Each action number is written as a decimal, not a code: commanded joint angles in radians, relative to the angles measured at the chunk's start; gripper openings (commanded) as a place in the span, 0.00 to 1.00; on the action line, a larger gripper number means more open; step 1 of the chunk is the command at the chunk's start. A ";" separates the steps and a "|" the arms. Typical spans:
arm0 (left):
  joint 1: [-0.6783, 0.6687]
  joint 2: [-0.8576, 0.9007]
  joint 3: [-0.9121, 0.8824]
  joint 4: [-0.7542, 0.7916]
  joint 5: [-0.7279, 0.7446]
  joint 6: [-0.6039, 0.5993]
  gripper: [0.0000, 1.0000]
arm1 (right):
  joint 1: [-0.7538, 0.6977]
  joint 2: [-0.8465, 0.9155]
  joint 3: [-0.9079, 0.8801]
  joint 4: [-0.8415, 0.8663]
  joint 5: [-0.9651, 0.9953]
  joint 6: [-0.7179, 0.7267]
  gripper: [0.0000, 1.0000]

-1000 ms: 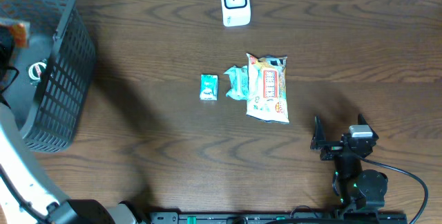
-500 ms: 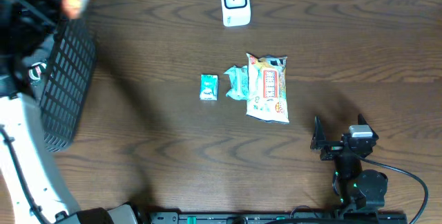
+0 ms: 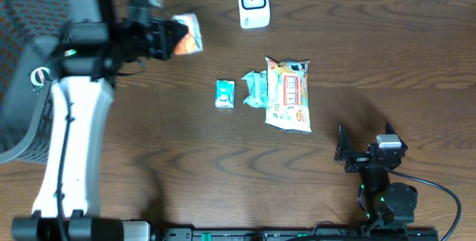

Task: Scan the item barcode
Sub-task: 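Carry the Kleenex pack under the scanner and lower it beside the tissue pack, then open the left gripper, release the Kleenex pack, and retract, then move the left gripper down into the basket toward the green Zam-Buk tin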

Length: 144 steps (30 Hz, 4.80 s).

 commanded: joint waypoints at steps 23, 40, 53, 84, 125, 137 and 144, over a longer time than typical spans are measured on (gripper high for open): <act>-0.142 0.467 0.005 -0.063 -0.345 0.110 0.08 | 0.006 -0.004 -0.003 -0.002 0.007 0.003 0.99; -0.159 0.467 0.002 -0.126 -0.430 0.039 0.23 | 0.006 -0.004 -0.003 -0.002 0.007 0.003 0.99; -0.179 0.467 0.002 -0.159 -0.311 0.039 0.44 | 0.006 -0.004 -0.003 -0.002 0.007 0.003 0.99; 0.178 -0.073 0.081 0.184 -0.315 -0.215 0.65 | 0.006 -0.004 -0.003 -0.002 0.007 0.003 0.99; 0.727 0.370 0.075 0.267 -0.554 -0.025 0.78 | 0.006 -0.004 -0.003 -0.002 0.007 0.003 0.99; 0.720 0.467 0.075 0.303 -0.494 0.051 0.82 | 0.006 -0.004 -0.003 -0.002 0.007 0.003 0.99; 0.695 0.520 0.074 0.311 -0.494 0.080 0.84 | 0.006 -0.004 -0.003 -0.002 0.007 0.003 0.99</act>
